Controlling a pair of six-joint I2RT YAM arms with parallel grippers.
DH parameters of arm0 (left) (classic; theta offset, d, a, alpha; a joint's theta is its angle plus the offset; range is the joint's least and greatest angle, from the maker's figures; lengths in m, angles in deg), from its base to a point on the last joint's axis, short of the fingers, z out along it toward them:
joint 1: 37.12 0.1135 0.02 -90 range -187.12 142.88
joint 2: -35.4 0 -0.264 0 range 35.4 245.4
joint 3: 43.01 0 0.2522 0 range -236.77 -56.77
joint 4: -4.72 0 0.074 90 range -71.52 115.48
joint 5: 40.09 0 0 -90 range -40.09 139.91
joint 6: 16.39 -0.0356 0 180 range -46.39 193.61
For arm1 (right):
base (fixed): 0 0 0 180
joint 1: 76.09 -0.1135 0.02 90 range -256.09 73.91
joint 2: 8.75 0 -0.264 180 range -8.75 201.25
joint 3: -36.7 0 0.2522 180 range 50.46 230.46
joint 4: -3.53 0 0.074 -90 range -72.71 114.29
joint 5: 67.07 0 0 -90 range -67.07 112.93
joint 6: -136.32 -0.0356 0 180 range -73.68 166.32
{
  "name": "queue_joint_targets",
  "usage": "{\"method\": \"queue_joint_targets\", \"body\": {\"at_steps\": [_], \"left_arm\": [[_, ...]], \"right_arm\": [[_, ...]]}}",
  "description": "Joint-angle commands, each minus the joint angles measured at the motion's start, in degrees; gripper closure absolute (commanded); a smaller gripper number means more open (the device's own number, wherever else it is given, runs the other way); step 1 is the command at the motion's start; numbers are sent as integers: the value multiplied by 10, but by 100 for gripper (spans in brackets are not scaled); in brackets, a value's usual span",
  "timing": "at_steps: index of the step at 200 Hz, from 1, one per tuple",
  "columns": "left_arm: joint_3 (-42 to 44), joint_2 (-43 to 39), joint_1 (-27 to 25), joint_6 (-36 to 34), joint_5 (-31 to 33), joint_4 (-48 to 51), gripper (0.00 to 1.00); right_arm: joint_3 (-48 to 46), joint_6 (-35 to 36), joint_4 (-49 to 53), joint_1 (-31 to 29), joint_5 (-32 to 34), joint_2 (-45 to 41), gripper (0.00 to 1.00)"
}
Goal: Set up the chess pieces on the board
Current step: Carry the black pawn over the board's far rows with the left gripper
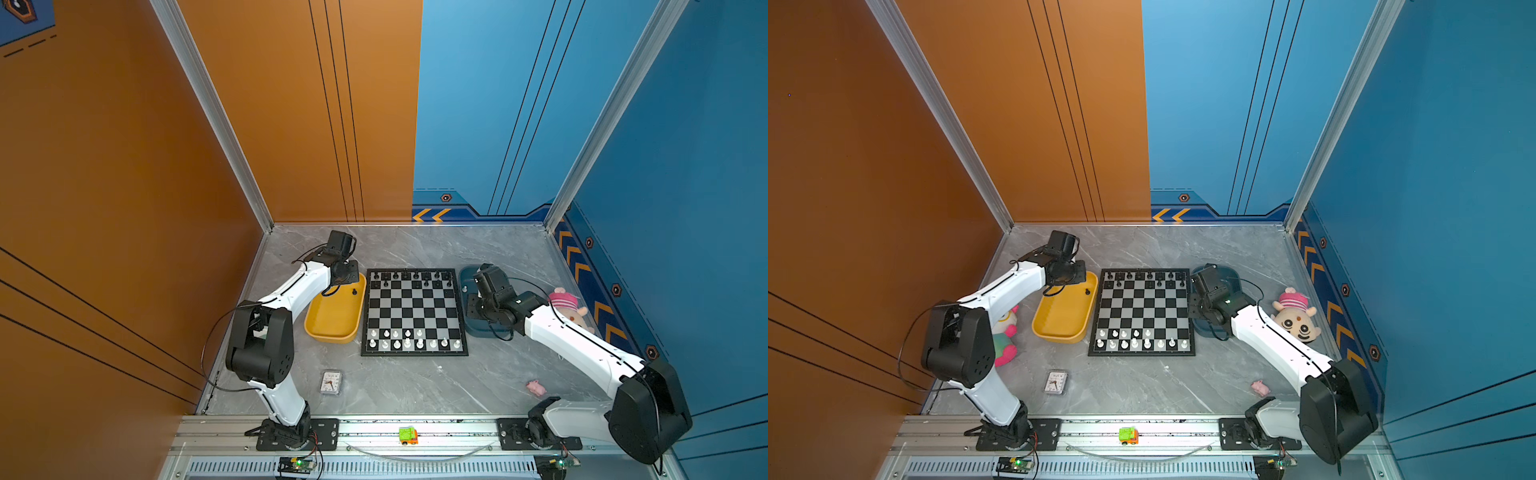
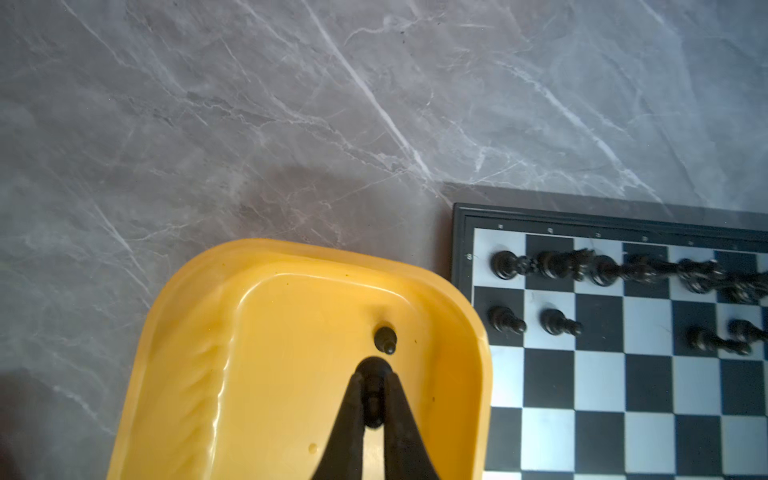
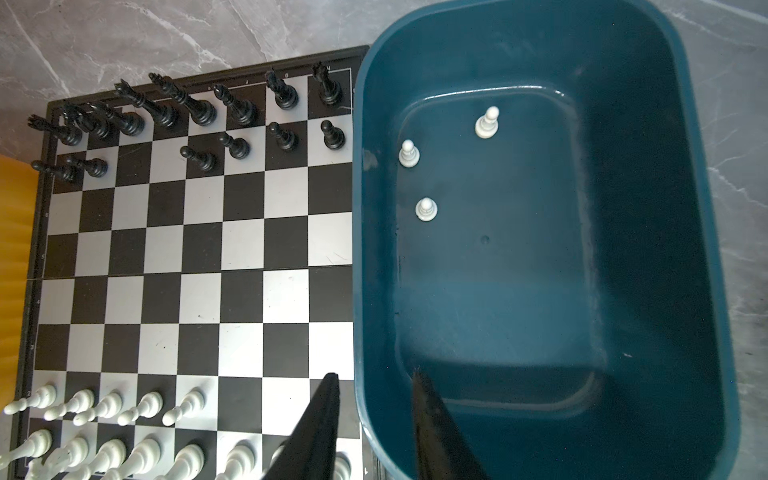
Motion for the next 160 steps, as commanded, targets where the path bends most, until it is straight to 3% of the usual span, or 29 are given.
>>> {"method": "queue_joint_targets", "body": {"at_steps": [1, 74, 160], "left_arm": [[-6, -32, -24, -12, -8, 28, 89], [-55, -3, -114, -30, -36, 53, 88], [-126, 107, -159, -29, -48, 54, 87]], "right_arm": [[-11, -2, -4, -1, -8, -20, 67], [-24, -3, -12, -1, -12, -29, 67], [-24, 5, -18, 6, -20, -16, 68]]}}
